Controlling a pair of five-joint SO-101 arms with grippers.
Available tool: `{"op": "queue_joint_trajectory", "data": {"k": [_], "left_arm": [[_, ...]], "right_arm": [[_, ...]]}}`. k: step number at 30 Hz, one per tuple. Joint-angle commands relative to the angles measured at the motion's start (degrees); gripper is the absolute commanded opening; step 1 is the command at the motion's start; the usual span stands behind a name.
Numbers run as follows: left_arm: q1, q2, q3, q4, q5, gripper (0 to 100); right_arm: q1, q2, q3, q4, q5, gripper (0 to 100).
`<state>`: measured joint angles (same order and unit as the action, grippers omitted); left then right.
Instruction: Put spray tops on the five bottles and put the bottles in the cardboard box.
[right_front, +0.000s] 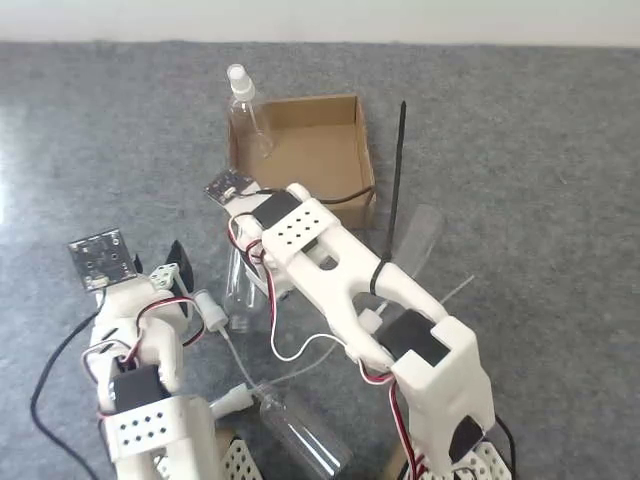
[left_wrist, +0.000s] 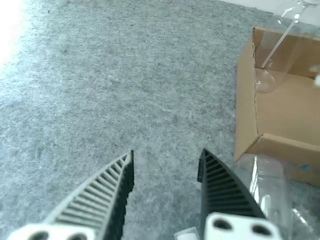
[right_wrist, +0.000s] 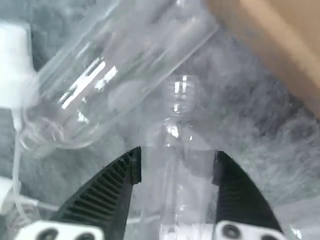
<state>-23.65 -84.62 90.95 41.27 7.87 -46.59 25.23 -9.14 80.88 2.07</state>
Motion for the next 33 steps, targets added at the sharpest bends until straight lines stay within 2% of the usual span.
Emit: {"op": "queue_joint_trajectory", "data": {"k": [1,6,19,33], "left_arm": [[0.3,-0.7,-0.3,-1.1,-0.3,20],[0.3,-0.7,-0.3,-1.1,-0.3,20],[0.3,-0.7,-0.3,-1.1,-0.3,20],[0.3,-0.7,-0.3,-1.1,-0.3,20]], "right_arm": [[0.4,-0.1,-3.0,2.2,3.4,25.8],[0.4,-0.1,-3.0,1.8,7.4,25.6],[-0.3,4.0,-3.2,-4.5,7.1,21.2],[-0.7,0.9,-3.5,-4.1,6.9,23.2]]}}
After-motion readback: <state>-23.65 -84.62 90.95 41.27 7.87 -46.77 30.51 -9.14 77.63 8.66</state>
